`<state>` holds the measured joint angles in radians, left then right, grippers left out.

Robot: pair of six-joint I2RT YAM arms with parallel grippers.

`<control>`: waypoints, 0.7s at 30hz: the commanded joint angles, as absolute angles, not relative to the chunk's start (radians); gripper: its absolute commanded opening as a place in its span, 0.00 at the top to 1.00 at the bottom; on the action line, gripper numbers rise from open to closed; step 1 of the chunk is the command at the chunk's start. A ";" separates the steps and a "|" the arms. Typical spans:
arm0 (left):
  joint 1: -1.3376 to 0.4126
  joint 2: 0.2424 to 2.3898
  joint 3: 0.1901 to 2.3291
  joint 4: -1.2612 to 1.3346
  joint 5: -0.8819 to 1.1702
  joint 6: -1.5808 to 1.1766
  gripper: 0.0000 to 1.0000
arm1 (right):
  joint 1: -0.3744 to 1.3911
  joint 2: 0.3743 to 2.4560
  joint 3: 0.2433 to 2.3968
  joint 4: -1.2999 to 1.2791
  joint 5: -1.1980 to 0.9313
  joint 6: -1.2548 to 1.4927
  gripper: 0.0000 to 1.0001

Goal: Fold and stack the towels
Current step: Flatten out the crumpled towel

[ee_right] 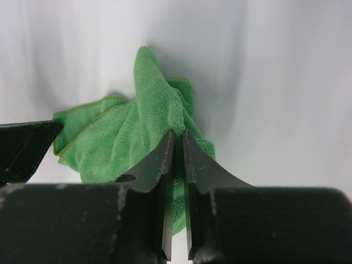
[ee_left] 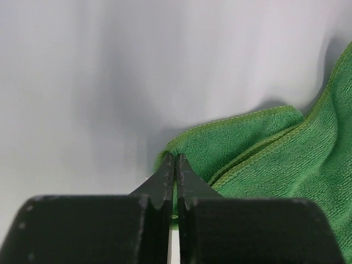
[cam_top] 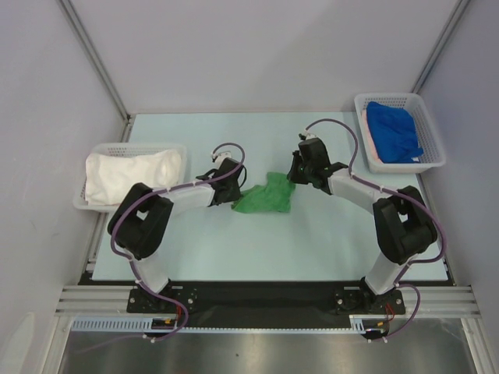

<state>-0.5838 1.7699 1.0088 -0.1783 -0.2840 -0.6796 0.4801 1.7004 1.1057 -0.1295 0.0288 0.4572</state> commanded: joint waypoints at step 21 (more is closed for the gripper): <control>-0.545 1.514 1.016 -0.213 -0.258 -0.592 1.00 | 1.210 1.094 0.463 0.103 0.491 0.653 0.73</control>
<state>-0.5472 1.5787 1.0706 -0.2317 -0.2760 -0.6014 1.1732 1.0889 0.5514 0.0307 0.3046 0.5140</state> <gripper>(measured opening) 0.010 0.246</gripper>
